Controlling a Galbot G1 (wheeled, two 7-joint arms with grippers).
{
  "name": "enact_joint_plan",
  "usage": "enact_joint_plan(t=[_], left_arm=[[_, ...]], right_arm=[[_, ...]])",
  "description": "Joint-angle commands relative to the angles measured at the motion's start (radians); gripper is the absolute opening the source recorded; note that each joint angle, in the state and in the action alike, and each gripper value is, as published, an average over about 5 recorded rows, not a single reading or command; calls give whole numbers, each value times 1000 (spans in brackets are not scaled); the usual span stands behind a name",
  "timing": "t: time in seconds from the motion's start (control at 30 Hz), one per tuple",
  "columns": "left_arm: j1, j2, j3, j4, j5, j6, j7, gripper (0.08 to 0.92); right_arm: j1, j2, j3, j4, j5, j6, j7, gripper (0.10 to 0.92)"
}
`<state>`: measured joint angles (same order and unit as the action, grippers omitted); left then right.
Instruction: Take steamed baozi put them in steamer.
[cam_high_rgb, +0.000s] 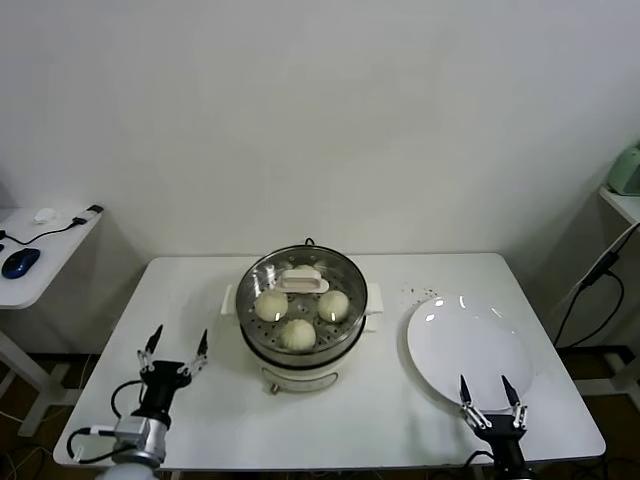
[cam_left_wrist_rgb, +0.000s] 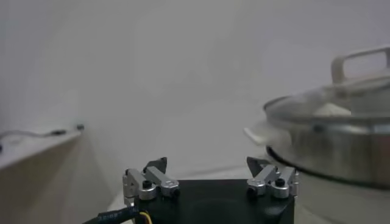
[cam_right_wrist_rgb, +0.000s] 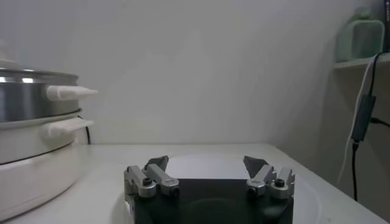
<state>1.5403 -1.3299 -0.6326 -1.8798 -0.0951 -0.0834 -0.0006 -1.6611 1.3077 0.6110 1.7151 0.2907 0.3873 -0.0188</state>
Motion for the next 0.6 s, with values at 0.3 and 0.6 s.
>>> enact_joint_plan(t=[0.3, 0.6], left_arm=[[45, 18, 9, 135, -106, -124, 18, 823], [50, 17, 12, 135, -105, -126, 18, 823]], right_arm=[[3, -6, -1, -2, 14, 0, -16, 823], [4, -3, -8, -2, 14, 0, -17, 823]])
